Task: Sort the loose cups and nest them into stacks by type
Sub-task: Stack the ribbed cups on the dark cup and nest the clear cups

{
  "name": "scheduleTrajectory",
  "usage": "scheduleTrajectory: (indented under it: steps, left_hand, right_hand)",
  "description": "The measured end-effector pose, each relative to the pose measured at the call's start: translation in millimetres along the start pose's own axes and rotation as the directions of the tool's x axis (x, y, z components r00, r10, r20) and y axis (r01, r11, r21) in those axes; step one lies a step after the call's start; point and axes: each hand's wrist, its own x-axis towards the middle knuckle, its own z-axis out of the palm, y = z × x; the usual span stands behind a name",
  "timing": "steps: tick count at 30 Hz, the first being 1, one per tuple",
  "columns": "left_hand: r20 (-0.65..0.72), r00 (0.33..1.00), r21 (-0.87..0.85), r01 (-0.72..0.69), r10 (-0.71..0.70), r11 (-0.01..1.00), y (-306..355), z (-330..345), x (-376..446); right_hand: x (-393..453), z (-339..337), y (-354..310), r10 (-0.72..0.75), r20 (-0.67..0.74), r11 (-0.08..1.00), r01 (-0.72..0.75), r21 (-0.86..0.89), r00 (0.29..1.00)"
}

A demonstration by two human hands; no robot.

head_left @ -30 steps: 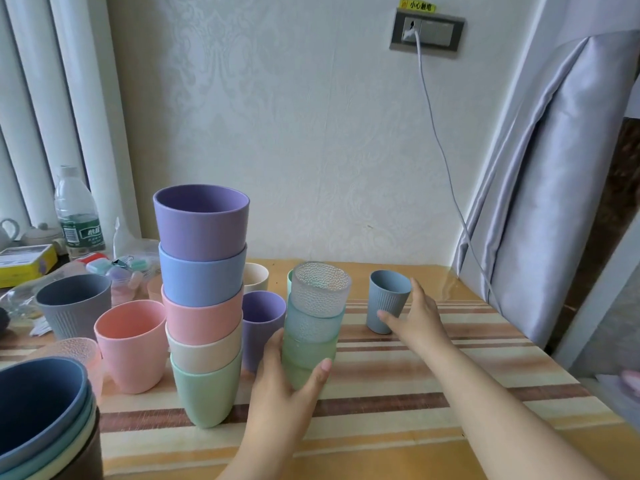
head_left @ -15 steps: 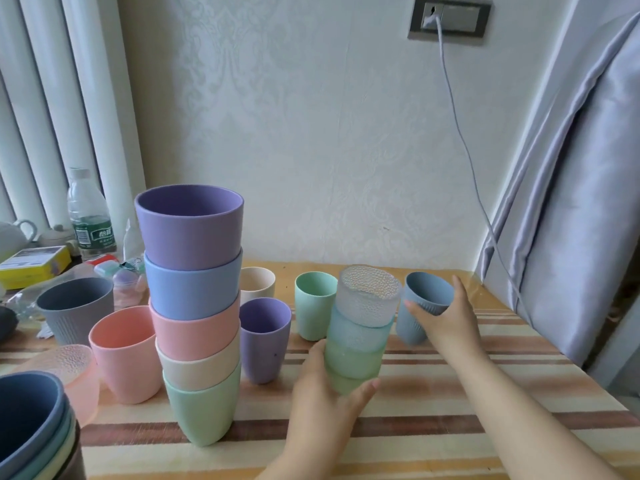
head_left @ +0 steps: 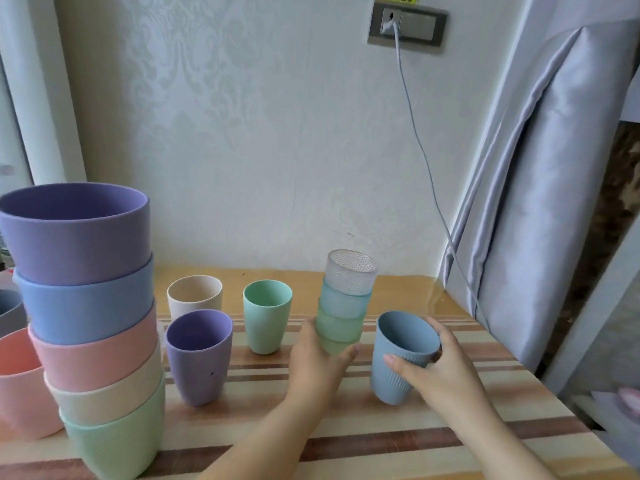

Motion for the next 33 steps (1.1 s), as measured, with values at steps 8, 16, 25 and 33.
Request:
scheduleTrajectory:
  steps: [8,16,25,33]
  left_hand:
    - [0.054,0.998,0.029,0.01,-0.011,1.0,5,-7,-7]
    - [0.049,0.992,0.274,-0.124,0.115,0.954,-1,-82,-93]
    - [0.048,0.932,0.399,-0.347,0.359,0.849,-10,-181,-175]
    - [-0.154,0.903,0.439,-0.301,0.401,0.847,-22,-260,-212]
  right_hand:
    - [-11,7,-2,0.008,0.041,0.998,-0.01,0.063,0.999]
    - [-52,32,-43,-0.07,0.168,0.994,0.056,0.089,0.983]
    - [-124,81,-95,-0.142,0.31,0.984,0.101,0.144,0.94]
    - [-183,122,-121,-0.193,0.392,0.974,0.128,0.184,0.9]
